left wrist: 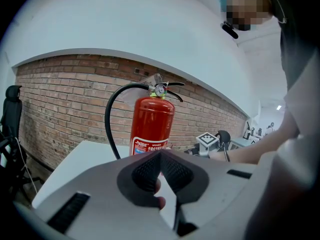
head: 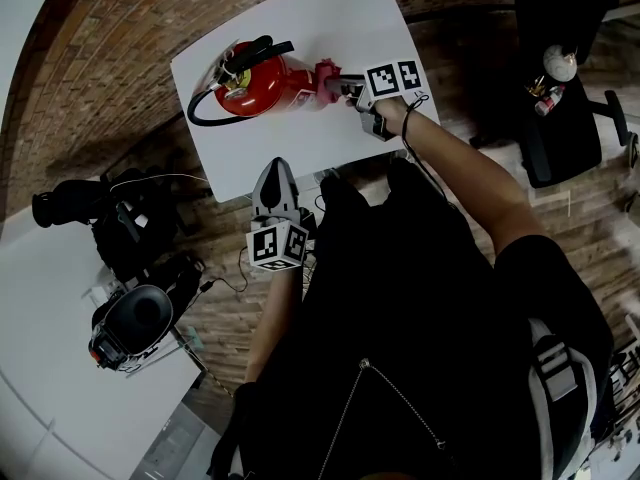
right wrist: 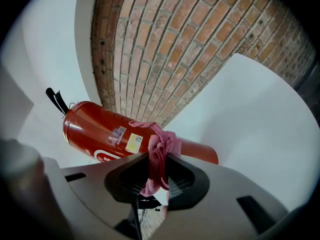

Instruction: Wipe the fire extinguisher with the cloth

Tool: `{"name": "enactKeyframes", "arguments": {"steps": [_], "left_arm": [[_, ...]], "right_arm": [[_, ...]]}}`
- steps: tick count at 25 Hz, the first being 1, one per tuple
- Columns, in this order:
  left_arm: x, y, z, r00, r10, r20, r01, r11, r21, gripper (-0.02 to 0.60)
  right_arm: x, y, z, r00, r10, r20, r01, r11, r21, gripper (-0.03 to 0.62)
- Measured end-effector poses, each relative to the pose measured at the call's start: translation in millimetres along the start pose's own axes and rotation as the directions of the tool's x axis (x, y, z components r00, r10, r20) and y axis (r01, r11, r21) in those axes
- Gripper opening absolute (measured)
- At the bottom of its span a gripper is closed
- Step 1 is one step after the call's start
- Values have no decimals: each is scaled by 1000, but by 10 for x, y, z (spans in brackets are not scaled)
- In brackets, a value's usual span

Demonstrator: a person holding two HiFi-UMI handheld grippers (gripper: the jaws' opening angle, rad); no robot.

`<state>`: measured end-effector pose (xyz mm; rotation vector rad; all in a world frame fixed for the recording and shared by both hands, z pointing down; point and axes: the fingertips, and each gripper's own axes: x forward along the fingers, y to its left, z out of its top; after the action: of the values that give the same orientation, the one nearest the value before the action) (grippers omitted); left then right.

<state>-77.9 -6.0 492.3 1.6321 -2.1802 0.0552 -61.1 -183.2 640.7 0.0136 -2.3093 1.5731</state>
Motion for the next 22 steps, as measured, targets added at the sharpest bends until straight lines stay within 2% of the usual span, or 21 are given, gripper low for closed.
{"name": "enactKeyframes", "arguments": {"steps": [22], "left_arm": [[-46, -178, 106, 999, -19, 38, 19, 1000, 18, 8]], "right_arm": [[-269, 670, 155, 994, 100, 36, -99, 995, -32, 101]]}}
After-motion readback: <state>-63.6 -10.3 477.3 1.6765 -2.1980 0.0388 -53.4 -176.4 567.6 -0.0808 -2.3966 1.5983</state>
